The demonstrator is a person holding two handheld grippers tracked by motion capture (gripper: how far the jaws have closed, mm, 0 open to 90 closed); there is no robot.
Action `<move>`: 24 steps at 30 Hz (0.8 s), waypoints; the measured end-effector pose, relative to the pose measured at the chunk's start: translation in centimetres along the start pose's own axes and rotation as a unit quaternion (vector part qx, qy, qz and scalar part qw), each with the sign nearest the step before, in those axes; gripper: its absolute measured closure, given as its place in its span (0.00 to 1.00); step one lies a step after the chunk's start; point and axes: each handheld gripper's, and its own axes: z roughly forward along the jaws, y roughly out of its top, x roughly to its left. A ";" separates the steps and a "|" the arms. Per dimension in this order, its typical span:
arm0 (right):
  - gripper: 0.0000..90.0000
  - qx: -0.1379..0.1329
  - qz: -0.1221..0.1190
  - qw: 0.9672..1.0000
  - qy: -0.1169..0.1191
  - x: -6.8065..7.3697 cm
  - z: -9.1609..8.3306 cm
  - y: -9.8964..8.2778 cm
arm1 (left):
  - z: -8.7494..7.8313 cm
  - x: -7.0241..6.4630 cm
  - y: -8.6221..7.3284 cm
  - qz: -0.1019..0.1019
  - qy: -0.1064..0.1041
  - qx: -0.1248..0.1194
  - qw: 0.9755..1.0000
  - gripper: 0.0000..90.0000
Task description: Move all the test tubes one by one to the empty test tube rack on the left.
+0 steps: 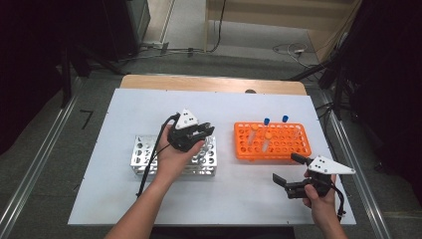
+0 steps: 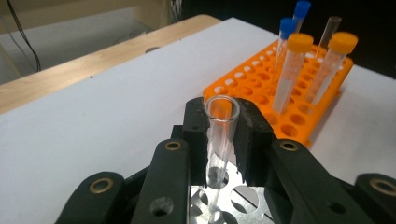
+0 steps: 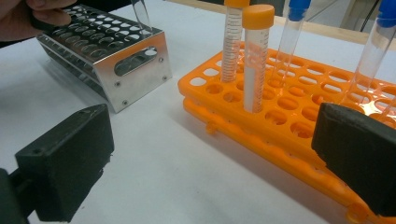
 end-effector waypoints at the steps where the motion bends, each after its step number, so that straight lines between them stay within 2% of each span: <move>1: 0.00 0.000 -0.001 1.000 0.000 0.0 0.0 0.0 | 0.0 0.0 0.0 0.000 0.000 0.000 1.000 0.85; 4: 0.00 0.000 0.001 1.000 -0.002 -0.1 0.0 0.0 | 0.7 0.2 -0.3 -0.008 -0.007 0.020 1.000 0.85; 7: 0.00 0.003 0.003 1.000 -0.006 -0.2 0.1 0.1 | 0.9 0.3 -0.3 -0.014 -0.007 0.028 0.999 0.85; 11: 0.00 0.001 0.008 1.000 -0.005 -0.4 0.1 0.1 | 1.4 0.1 -0.3 -0.008 -0.006 0.054 0.999 0.84; 14: 0.00 0.000 0.009 1.000 -0.005 -0.6 0.2 0.1 | 1.4 0.1 -0.3 -0.010 -0.006 0.052 0.999 0.83; 15: 0.00 0.000 0.011 1.000 -0.006 -0.6 0.2 0.1 | 1.4 0.1 -0.3 -0.009 -0.004 0.051 0.999 0.81; 17: 0.00 -0.003 0.014 1.000 -0.008 -0.9 0.2 0.1 | 1.3 0.1 -0.2 -0.012 0.000 0.049 0.999 0.67; 19: 0.00 -0.003 0.016 1.000 -0.009 -1.0 0.3 0.1 | 1.0 0.2 -0.2 -0.024 -0.004 0.037 0.999 0.63; 21: 0.00 -0.004 0.020 1.000 -0.010 -1.1 0.3 0.2 | 0.3 0.4 -0.1 -0.045 -0.003 0.016 0.999 0.52; 24: 0.00 -0.009 0.022 1.000 -0.012 -1.3 0.3 0.4 | -0.3 0.5 -0.2 -0.051 -0.003 0.006 0.999 0.40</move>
